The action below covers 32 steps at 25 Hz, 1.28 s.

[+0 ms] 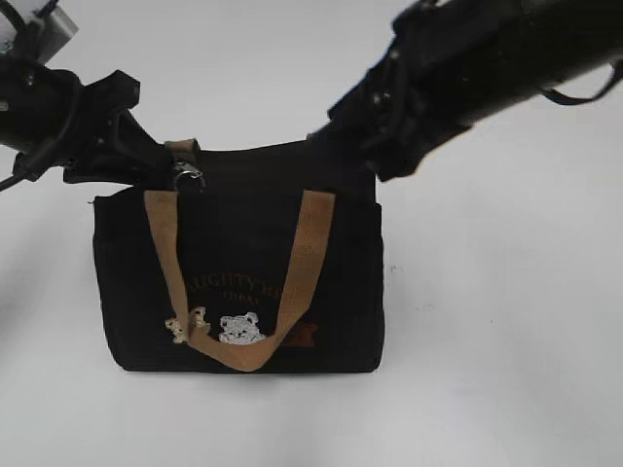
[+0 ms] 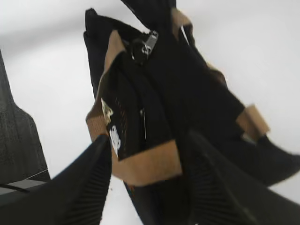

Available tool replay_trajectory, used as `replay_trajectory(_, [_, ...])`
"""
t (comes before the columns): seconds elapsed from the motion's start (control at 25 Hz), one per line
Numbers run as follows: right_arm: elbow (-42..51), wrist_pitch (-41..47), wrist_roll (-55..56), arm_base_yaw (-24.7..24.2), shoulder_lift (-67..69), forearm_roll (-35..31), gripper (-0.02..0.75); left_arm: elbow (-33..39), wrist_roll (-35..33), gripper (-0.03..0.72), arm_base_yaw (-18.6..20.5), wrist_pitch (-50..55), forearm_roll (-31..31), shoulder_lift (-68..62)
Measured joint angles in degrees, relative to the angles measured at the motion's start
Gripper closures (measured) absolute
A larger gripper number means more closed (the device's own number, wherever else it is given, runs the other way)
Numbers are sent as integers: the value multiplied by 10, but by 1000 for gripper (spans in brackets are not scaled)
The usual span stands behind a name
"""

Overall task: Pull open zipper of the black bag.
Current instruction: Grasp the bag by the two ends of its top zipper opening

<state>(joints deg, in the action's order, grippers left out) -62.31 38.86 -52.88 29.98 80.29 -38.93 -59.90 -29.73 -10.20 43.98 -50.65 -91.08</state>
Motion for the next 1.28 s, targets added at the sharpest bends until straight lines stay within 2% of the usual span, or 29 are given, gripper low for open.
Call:
replay_trajectory(0.12, [-65,-2,-14,24,58,0,338,0,-23,638,-1,1,-3,-2])
replay_trajectory(0.2, [-103,-3,-18,37,95,0,338,0,-33,676,-1,5,-12,-2])
replay_trajectory(0.48, [-186,1,-29,46,198,-1,338,0,-44,680,-1,31,-18,23])
replay_trajectory(0.68, [-195,11,-83,73,217,-1,338,0,-46,683,-2,35,-27,34])
replay_trajectory(0.88, [-195,6,-85,80,225,2,387,0,-46,683,-2,42,-29,34])
replay_trajectory(1.08, [-195,-1,-77,80,225,55,411,0,-46,684,-2,47,-32,34])
replay_trajectory(1.28, [-195,-1,-70,82,225,71,412,0,-46,684,-2,47,-32,34])
